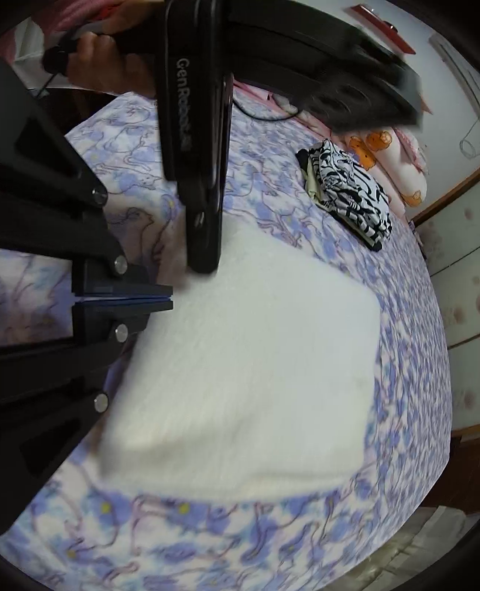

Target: Fold large clothes

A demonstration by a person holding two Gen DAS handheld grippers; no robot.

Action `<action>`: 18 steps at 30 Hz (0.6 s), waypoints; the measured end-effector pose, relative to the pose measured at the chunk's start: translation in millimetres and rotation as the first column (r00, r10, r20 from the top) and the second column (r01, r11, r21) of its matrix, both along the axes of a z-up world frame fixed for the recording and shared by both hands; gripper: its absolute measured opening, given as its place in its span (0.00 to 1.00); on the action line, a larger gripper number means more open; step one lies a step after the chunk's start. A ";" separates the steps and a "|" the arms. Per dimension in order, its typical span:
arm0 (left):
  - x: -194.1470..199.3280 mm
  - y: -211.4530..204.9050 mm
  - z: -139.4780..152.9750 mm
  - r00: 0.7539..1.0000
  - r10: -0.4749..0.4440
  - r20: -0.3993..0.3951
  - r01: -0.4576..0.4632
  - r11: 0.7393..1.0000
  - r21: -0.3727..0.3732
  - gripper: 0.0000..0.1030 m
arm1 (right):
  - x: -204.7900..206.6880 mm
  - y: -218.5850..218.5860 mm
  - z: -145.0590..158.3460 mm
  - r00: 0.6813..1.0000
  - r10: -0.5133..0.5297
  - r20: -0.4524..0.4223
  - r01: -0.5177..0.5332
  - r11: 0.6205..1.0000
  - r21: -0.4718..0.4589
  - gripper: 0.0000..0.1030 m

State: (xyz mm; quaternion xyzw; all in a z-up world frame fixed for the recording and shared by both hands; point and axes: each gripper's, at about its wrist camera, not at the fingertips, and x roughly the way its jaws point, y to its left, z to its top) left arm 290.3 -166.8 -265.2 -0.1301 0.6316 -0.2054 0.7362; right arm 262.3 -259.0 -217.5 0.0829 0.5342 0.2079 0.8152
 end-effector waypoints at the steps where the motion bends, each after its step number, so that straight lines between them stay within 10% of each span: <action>1: 3.9 -1.3 -5.7 1.000 0.006 -0.009 -0.006 1.000 0.012 0.04 | 3.3 -1.4 -5.5 1.000 -0.015 0.002 0.015 1.000 0.008 0.00; 18: 10.1 55.8 -26.3 0.996 0.067 -0.056 -0.069 0.997 -0.019 0.01 | 6.7 -106.7 -52.0 0.937 -0.298 -0.183 0.303 0.953 0.004 0.00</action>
